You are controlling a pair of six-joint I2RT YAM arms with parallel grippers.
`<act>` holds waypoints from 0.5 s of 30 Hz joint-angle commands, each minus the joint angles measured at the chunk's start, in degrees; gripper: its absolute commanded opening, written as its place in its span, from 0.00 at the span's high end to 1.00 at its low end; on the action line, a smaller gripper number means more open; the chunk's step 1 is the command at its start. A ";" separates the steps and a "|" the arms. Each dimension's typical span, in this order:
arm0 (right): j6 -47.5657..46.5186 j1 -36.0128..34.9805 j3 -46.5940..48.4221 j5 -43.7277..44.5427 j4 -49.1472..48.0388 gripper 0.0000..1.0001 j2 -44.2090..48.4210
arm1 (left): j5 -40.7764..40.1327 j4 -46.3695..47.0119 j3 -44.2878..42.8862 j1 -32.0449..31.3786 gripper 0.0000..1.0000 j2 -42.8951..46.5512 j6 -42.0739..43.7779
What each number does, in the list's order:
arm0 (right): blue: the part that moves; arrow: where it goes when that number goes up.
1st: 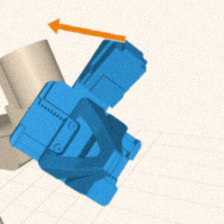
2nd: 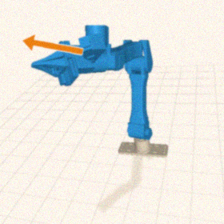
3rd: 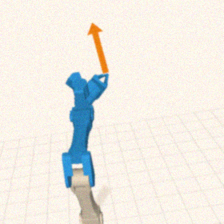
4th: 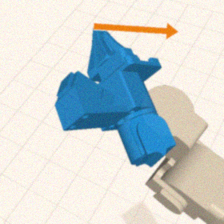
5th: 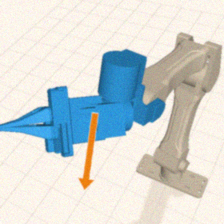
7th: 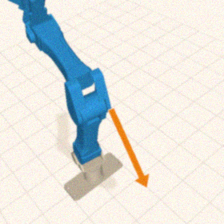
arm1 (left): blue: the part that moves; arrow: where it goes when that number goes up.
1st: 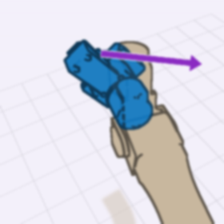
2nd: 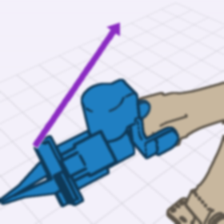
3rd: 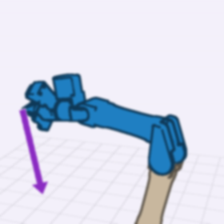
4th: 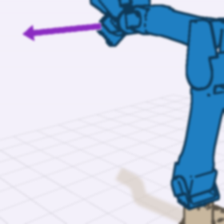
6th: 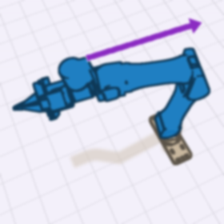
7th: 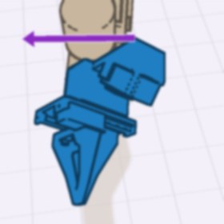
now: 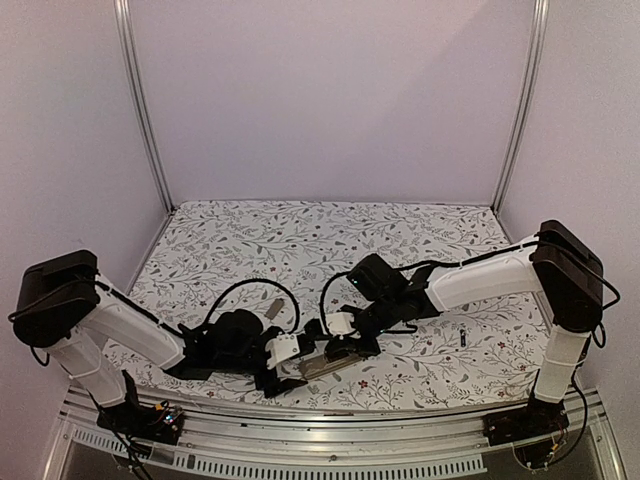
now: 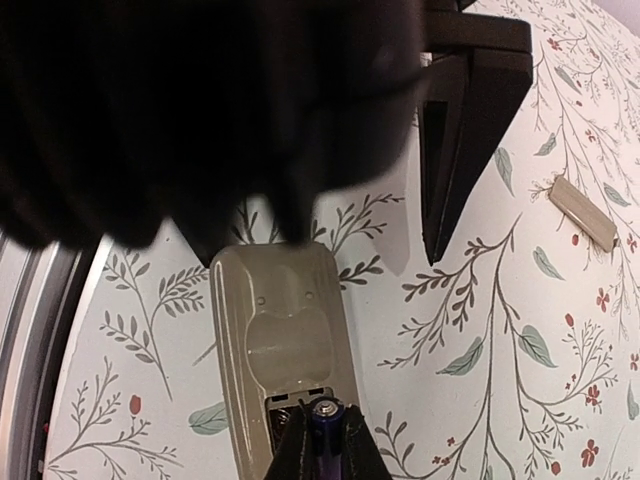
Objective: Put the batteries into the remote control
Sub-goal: Place the battery in the battery compartment.
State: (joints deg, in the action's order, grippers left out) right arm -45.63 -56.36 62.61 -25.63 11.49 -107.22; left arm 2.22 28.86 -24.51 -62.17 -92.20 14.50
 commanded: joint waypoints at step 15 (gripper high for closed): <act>0.53 -0.39 -1.97 7.14 6.66 1.00 -1.31 | 3.53 3.48 -0.45 -0.84 0.09 1.95 -0.44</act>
State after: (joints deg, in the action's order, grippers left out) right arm -46.17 -56.36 62.04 -22.90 12.82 -107.61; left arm 4.08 29.26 -22.46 -62.19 -89.17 14.09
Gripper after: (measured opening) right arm 0.062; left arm 0.915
